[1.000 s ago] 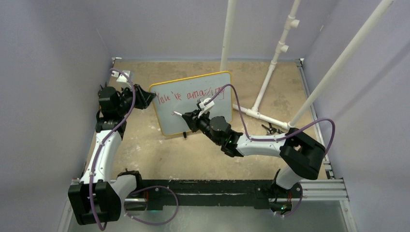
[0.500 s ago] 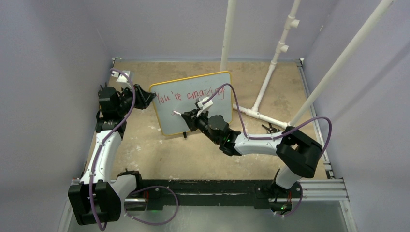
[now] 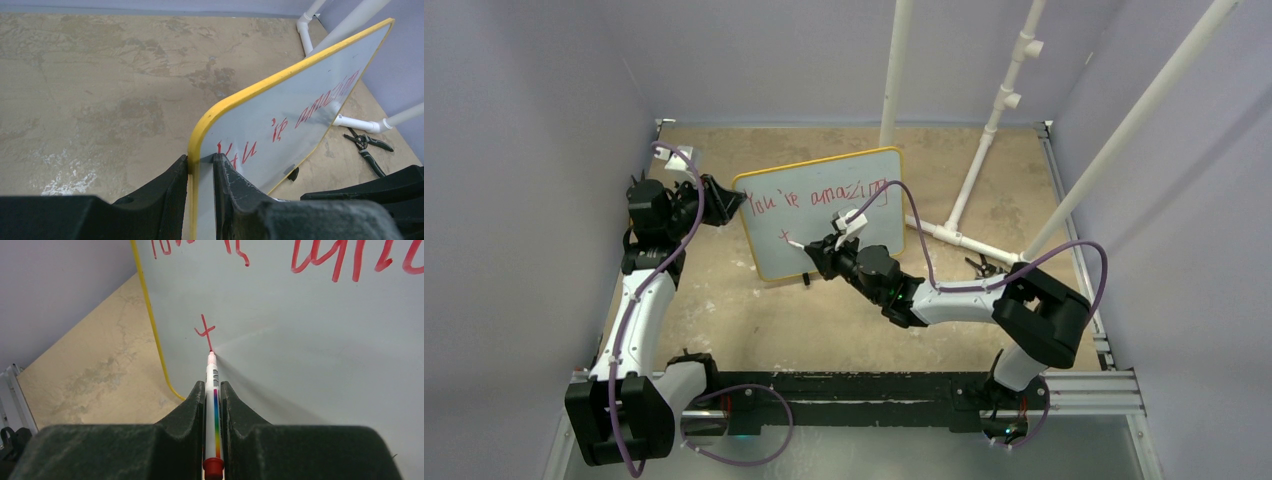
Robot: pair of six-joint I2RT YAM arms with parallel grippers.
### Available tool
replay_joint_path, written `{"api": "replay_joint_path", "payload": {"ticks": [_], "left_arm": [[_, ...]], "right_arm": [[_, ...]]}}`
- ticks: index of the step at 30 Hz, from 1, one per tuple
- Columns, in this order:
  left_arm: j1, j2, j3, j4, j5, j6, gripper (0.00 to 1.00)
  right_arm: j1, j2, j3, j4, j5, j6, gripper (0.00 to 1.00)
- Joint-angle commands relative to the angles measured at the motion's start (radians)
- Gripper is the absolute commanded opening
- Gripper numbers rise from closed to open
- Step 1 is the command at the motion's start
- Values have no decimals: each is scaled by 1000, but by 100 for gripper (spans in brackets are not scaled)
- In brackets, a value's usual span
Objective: Write a sentence on the whiteboard
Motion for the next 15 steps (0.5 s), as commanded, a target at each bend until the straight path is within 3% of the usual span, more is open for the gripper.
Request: {"api": "replay_joint_path", "payload": {"ticks": [1, 15], "left_arm": [[4, -13, -2, 26, 17, -1, 24], [3, -10, -1, 26, 17, -1, 24]], "right_arm": [[-12, -9, -1, -16, 57, -1, 0], [-13, -122, -28, 24, 8, -18, 0]]}}
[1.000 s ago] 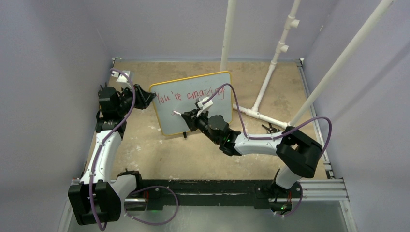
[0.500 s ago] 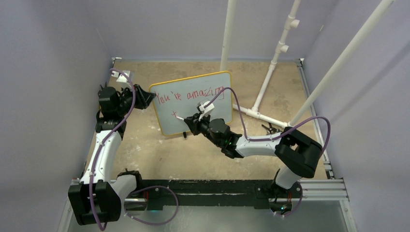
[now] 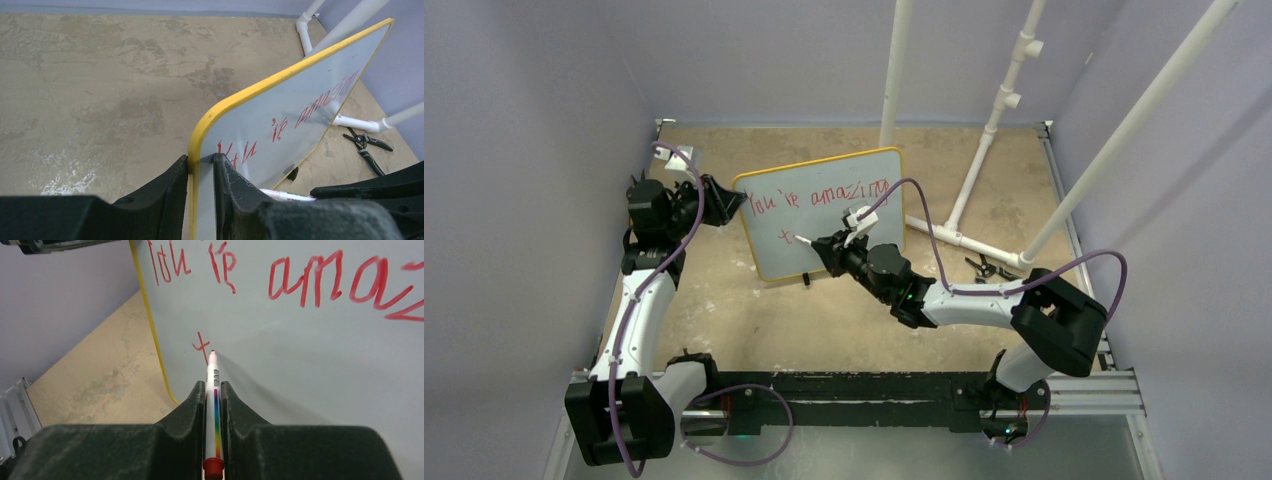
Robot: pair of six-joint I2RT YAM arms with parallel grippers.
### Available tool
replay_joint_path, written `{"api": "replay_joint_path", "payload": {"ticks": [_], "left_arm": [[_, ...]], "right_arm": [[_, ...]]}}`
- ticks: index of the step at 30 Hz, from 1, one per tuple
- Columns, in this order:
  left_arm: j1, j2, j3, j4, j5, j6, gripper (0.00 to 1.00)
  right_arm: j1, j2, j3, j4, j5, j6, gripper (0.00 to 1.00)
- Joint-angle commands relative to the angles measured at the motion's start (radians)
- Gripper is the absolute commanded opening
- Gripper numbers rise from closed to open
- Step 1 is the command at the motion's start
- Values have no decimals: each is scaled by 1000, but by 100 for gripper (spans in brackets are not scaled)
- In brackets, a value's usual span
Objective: Write a sentence on the whiteboard
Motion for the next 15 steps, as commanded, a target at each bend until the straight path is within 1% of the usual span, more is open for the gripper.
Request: {"api": "replay_joint_path", "payload": {"ticks": [1, 15], "left_arm": [[4, -10, -2, 27, 15, -1, 24], [2, -11, -2, 25, 15, 1, 23]], "right_arm": [[-5, -34, 4, 43, 7, -20, 0], [-34, 10, 36, 39, 22, -23, 0]]}}
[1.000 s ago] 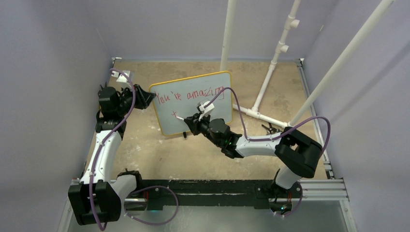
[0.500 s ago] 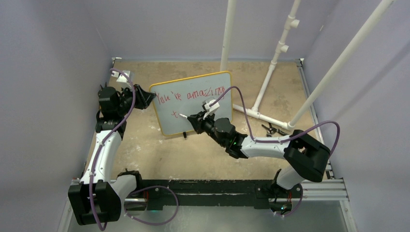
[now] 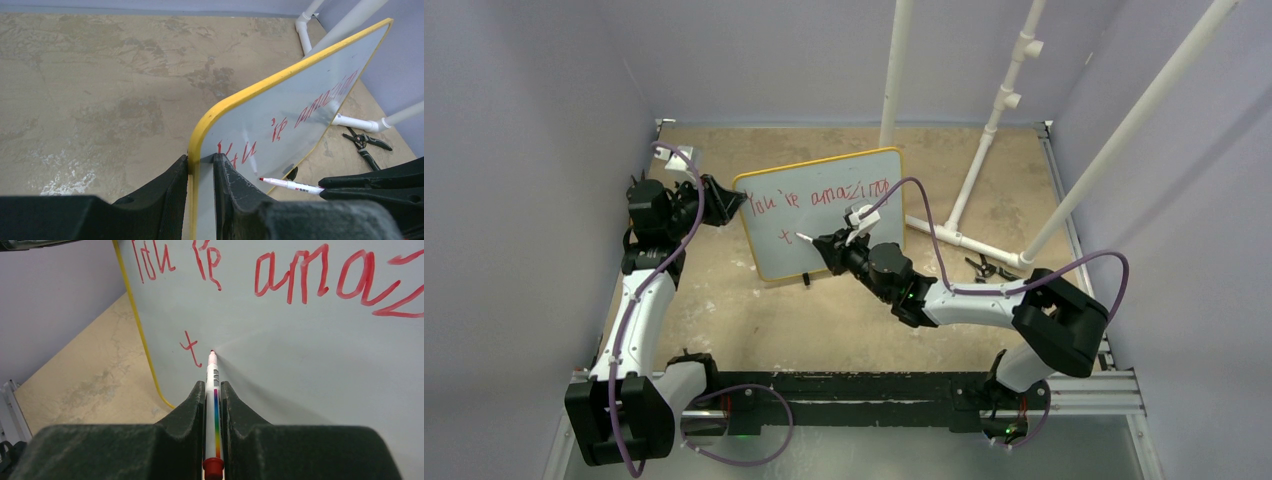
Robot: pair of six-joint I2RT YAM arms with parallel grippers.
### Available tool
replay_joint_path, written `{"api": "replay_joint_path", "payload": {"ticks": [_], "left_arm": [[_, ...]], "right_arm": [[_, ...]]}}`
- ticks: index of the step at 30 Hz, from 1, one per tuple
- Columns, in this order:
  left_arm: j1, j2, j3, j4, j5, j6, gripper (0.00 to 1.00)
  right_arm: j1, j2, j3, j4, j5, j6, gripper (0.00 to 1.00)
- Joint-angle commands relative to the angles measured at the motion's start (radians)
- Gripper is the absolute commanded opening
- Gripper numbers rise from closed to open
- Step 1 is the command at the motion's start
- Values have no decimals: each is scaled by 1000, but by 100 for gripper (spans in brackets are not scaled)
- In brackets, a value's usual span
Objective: Write a sentence on the whiteboard
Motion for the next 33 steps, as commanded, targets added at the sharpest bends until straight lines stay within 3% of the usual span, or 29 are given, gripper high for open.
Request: {"api": "replay_joint_path", "payload": {"ticks": [1, 33], "left_arm": [[3, -11, -2, 25, 13, 1, 24], [4, -9, -2, 26, 15, 0, 23]], "right_arm": [[-17, 14, 39, 34, 13, -23, 0], [-21, 10, -9, -45, -4, -21, 0]]}}
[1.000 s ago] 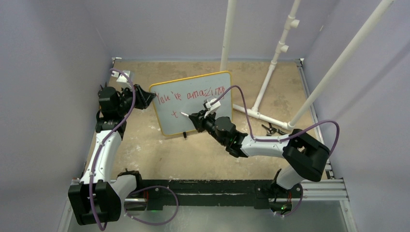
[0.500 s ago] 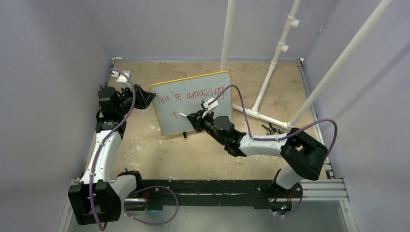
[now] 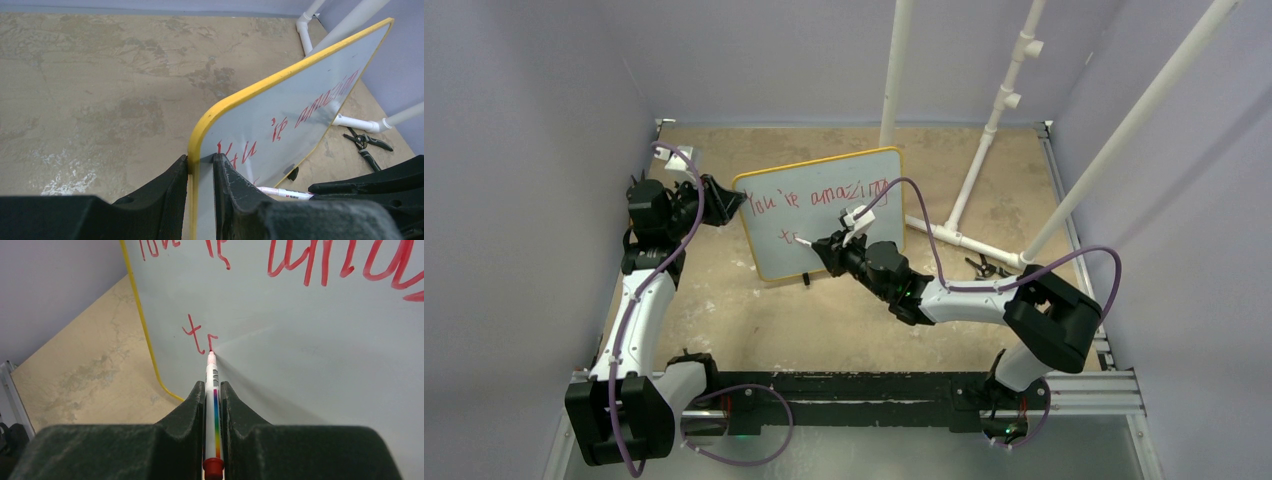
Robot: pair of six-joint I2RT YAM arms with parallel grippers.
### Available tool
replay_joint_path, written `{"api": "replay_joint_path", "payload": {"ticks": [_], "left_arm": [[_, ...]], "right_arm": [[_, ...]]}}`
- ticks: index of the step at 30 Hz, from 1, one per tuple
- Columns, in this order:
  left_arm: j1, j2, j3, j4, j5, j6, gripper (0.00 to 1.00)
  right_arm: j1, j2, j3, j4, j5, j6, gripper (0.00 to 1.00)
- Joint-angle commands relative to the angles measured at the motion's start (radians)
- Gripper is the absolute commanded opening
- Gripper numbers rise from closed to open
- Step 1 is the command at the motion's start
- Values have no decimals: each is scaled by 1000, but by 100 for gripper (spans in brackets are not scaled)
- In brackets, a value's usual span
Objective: Write a sentence on the whiteboard
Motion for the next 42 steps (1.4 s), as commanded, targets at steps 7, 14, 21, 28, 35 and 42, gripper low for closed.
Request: {"api": "replay_joint_path", "payload": {"ticks": [7, 14, 21, 28, 35, 42], "left_arm": [[3, -8, -1, 29, 17, -1, 24], [3, -8, -2, 29, 19, -3, 24], [3, -9, -1, 29, 18, -2, 24], [3, -5, -3, 23, 13, 2, 23], [3, -12, -4, 20, 11, 4, 24], [2, -12, -5, 23, 16, 1, 24]], "right_arm": [[-11, -60, 0, -34, 83, -32, 0], [-11, -56, 38, -22, 76, -49, 0], [-11, -23, 68, -10, 55, -50, 0], [-10, -106, 13, -16, -23, -47, 0], [-38, -204, -33, -52, -71, -23, 0], [-119, -213, -70, -27, -159, 15, 0]]}}
